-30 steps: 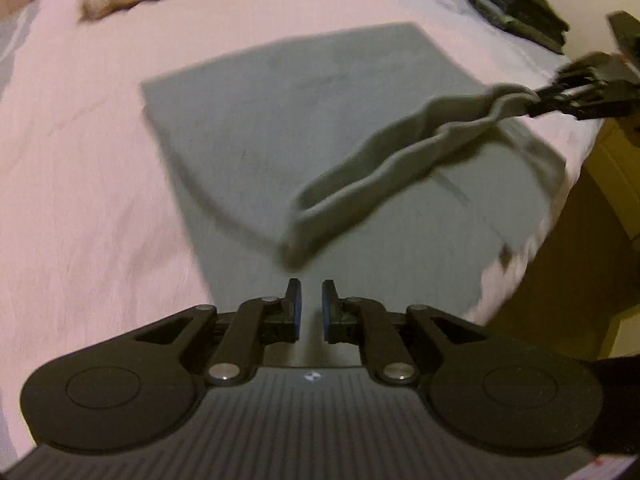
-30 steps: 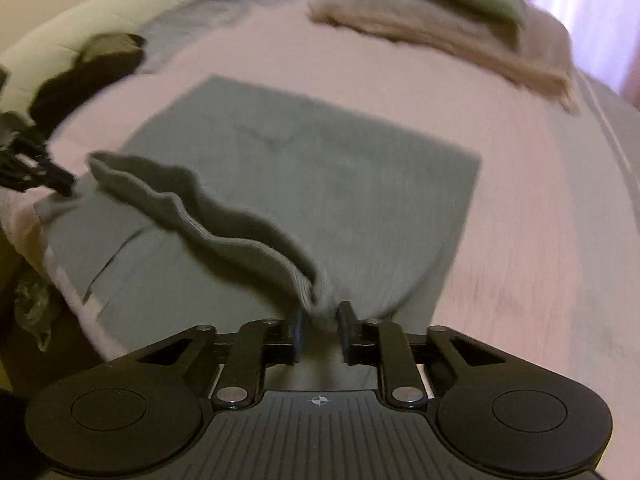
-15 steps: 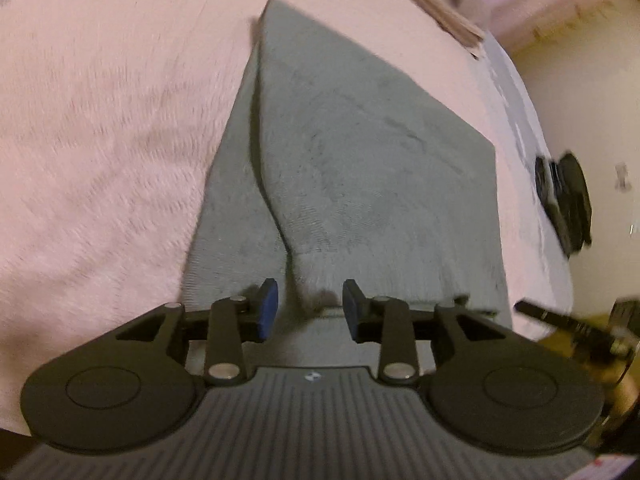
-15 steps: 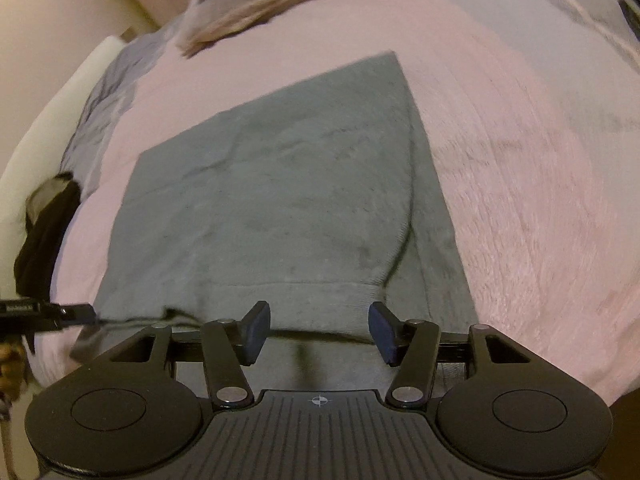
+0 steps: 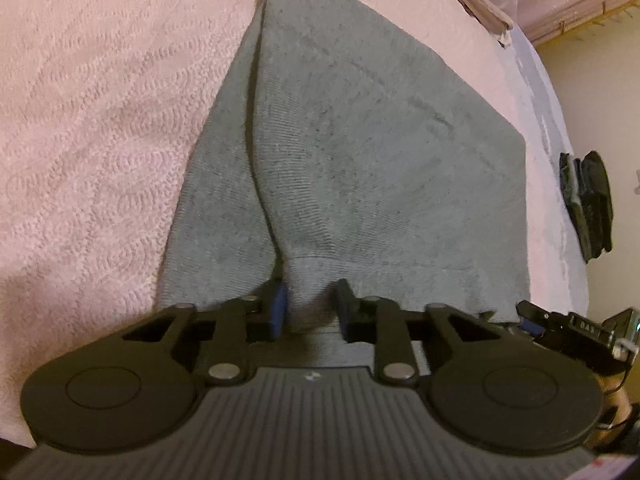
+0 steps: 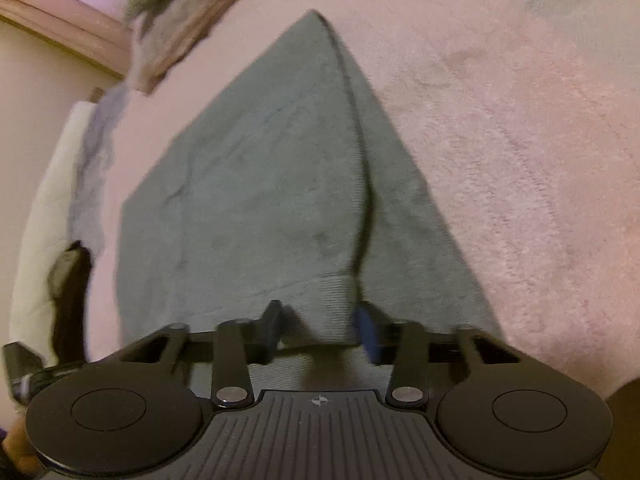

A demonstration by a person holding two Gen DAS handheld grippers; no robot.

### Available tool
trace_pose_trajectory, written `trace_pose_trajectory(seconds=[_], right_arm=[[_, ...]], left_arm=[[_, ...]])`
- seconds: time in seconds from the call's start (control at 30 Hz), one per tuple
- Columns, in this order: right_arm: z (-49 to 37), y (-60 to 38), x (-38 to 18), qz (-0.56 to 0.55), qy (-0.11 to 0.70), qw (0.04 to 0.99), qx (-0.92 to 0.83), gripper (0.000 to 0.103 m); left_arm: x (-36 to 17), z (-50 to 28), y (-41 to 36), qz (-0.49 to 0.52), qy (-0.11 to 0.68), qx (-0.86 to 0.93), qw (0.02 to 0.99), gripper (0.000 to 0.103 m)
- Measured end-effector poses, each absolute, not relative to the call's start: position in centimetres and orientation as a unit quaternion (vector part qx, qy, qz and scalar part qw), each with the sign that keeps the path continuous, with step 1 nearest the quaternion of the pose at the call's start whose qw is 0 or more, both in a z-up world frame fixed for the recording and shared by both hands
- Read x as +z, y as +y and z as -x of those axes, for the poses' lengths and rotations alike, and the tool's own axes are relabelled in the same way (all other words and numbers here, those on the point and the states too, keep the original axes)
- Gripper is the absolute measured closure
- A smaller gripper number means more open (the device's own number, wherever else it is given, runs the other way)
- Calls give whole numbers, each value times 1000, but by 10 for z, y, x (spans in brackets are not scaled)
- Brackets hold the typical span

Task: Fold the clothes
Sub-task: 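Fold the waistband over toward the skirt hem with both grippers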

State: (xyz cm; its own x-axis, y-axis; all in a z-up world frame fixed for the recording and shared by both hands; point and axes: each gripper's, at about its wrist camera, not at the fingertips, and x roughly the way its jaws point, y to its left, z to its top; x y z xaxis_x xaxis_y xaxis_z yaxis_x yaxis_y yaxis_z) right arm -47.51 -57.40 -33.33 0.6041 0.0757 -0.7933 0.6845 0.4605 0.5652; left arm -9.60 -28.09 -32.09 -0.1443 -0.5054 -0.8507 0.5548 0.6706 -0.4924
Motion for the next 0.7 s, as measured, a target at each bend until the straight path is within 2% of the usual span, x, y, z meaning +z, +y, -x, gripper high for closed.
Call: trace_pose_trajectory(seconds=[0.03,0.1,0.37,0.47,0.7], right_arm=[[478,-577,-332,-485,398,750,-208,82],[481,-579,-320,-480,397,755,-206,87],[502,-552,-236,-417,382,803,-188,90],[515,-535,-248,-411,398,798,-191,90],[524,-521,-301,-397,432,781,-212,88]], left_arm=[[-319,98,-280,-23,633,-408,657,93],[-308,104,-280,-32,619,-416,665,96],[-234,138,-246,-25,566,-454,687,97],[-238,147,-240,-23,578,-447,682,97],[-294,154,-250,-64,592,-433,677,95]])
